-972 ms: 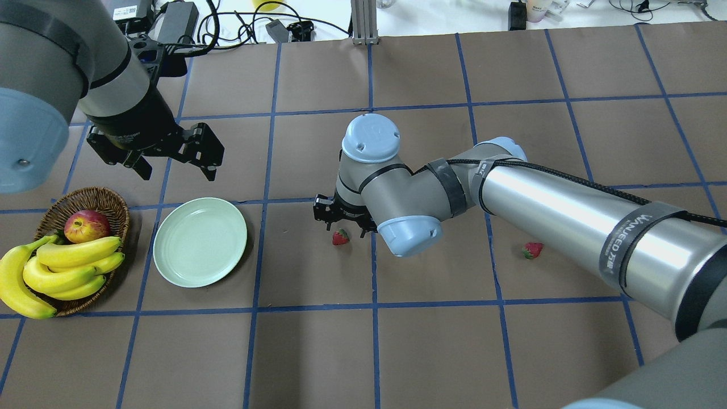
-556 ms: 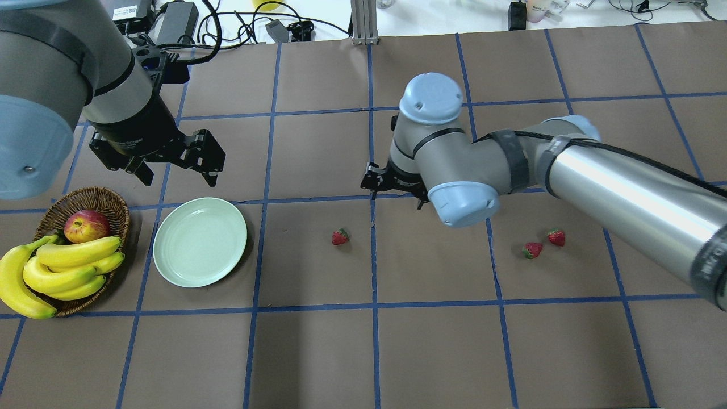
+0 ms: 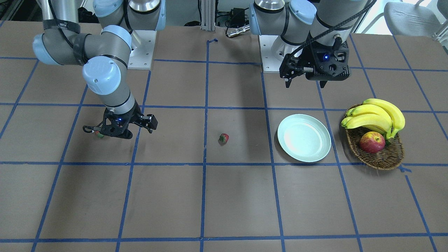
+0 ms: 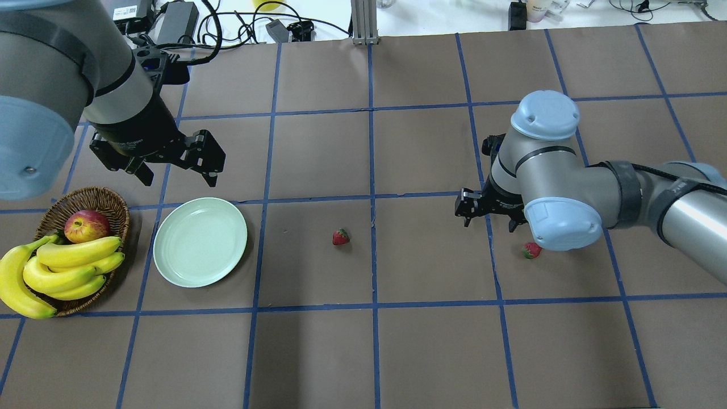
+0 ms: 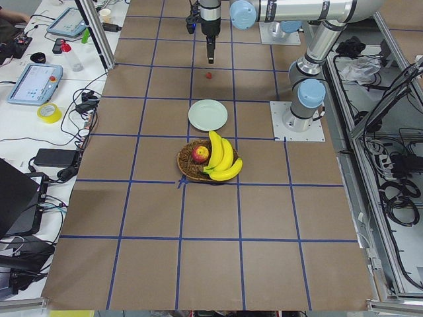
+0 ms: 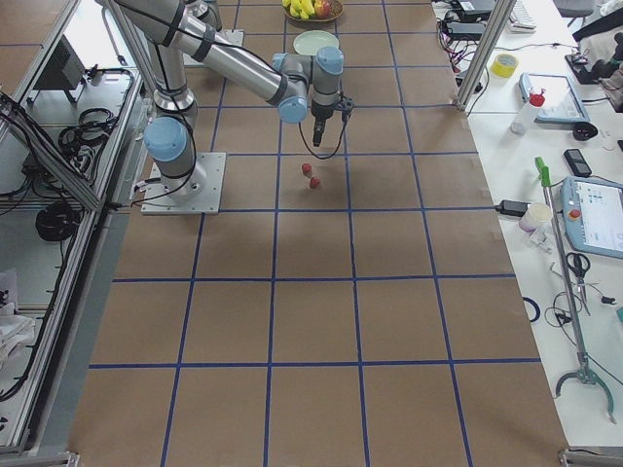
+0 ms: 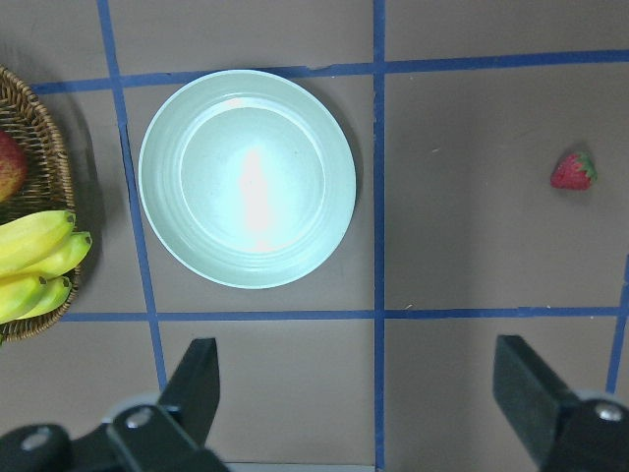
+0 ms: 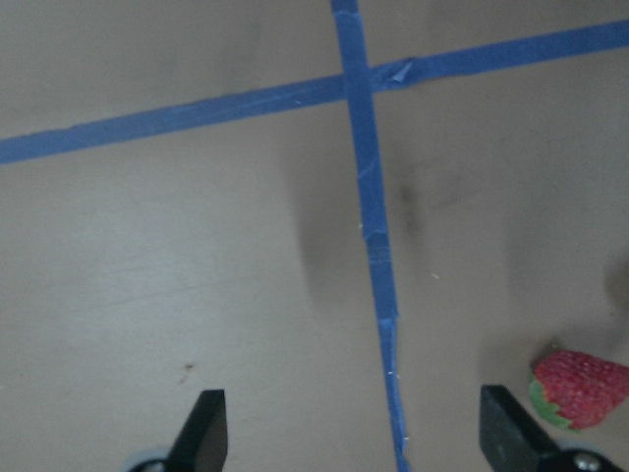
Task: Collect all strawberries into plate
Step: 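Move the right gripper back and grasp a second strawberry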
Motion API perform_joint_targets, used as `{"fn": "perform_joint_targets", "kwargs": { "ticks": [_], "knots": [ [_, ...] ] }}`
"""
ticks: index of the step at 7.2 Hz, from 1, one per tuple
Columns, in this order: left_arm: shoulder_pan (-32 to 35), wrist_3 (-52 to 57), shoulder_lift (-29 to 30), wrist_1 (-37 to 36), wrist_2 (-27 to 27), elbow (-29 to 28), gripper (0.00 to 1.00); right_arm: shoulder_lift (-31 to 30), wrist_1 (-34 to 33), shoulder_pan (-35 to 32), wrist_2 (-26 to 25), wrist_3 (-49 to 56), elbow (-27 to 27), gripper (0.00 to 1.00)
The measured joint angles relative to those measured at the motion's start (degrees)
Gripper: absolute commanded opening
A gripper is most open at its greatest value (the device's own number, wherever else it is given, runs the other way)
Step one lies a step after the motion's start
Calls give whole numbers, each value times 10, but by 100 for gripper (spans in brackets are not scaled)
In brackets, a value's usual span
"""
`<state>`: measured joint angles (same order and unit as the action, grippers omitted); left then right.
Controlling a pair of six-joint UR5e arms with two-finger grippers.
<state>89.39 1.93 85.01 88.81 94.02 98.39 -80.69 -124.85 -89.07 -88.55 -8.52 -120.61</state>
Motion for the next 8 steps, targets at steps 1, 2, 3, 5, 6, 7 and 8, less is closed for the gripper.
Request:
{"fn": "perform_joint_targets", "kwargs": {
  "ticks": [1, 2, 3, 5, 6, 7, 8],
  "knots": [
    [0, 0, 1, -2, 0, 0, 100, -4, 0, 23, -2, 30, -11, 88],
    [0, 0, 1, -4, -1, 0, 100, -5, 2, 45, -3, 59, -19, 87],
    [1, 0, 1, -4, -1, 0, 100, -5, 1, 63, -2, 89, -30, 86],
    [1, 0, 2, -5, -1, 1, 100, -2, -11, 86, -2, 130, -48, 82],
    [1, 0, 2, -5, -1, 1, 100, -1, -13, 91, -2, 138, -50, 74],
    [1, 0, 3, -5, -1, 1, 100, 0, -14, 93, -2, 141, -52, 71],
    [1, 0, 3, -4, -1, 0, 100, 3, -15, 94, -3, 143, -57, 68]
  ]
}}
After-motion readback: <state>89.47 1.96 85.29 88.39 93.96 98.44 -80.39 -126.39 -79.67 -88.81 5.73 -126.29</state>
